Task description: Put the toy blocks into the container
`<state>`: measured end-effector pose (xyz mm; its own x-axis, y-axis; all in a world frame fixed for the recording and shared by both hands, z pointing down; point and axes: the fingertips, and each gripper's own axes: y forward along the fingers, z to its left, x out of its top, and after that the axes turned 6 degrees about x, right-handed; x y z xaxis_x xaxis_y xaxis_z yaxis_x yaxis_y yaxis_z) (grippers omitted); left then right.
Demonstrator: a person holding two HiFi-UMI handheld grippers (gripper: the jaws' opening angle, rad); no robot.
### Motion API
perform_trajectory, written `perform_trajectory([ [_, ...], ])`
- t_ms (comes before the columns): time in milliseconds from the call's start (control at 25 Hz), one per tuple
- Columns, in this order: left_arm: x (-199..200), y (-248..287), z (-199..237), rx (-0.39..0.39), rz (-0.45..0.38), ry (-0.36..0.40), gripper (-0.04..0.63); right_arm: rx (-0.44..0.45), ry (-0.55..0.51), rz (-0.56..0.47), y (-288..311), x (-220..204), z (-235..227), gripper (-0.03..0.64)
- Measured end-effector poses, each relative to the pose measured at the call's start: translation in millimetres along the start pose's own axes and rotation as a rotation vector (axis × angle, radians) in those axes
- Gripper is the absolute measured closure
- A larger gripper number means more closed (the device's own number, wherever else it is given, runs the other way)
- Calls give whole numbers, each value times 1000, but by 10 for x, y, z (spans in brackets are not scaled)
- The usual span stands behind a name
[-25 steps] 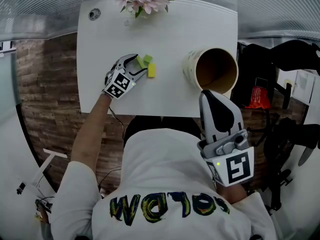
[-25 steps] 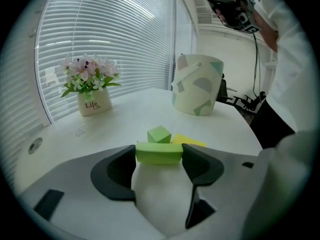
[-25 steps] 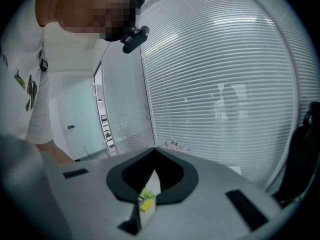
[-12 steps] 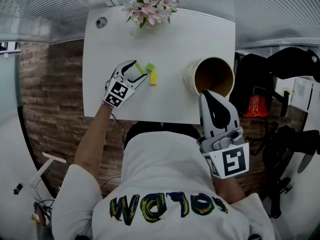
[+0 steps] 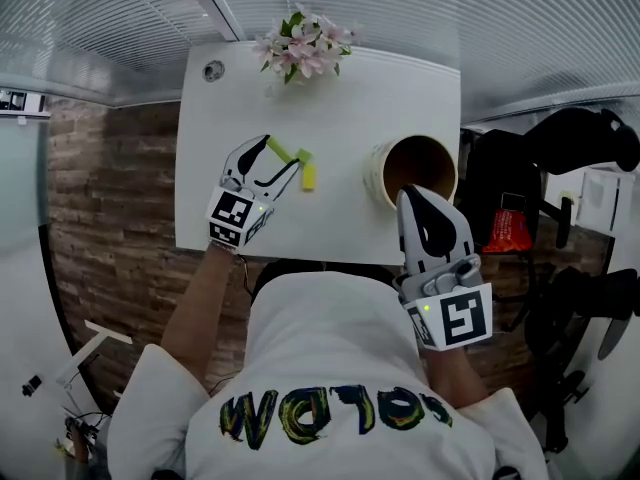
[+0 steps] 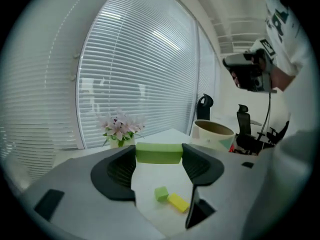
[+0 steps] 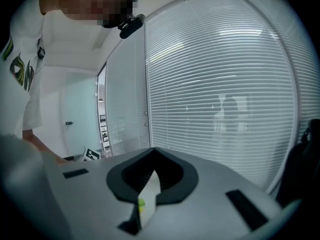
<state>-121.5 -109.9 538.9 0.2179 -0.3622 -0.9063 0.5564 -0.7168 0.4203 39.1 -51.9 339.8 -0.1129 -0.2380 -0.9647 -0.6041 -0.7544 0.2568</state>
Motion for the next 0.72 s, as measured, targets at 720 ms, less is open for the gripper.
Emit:
perform_trajectory([
  [720, 1256, -848, -42, 225, -197, -155, 296, -6, -48, -68, -88, 282, -6, 609],
])
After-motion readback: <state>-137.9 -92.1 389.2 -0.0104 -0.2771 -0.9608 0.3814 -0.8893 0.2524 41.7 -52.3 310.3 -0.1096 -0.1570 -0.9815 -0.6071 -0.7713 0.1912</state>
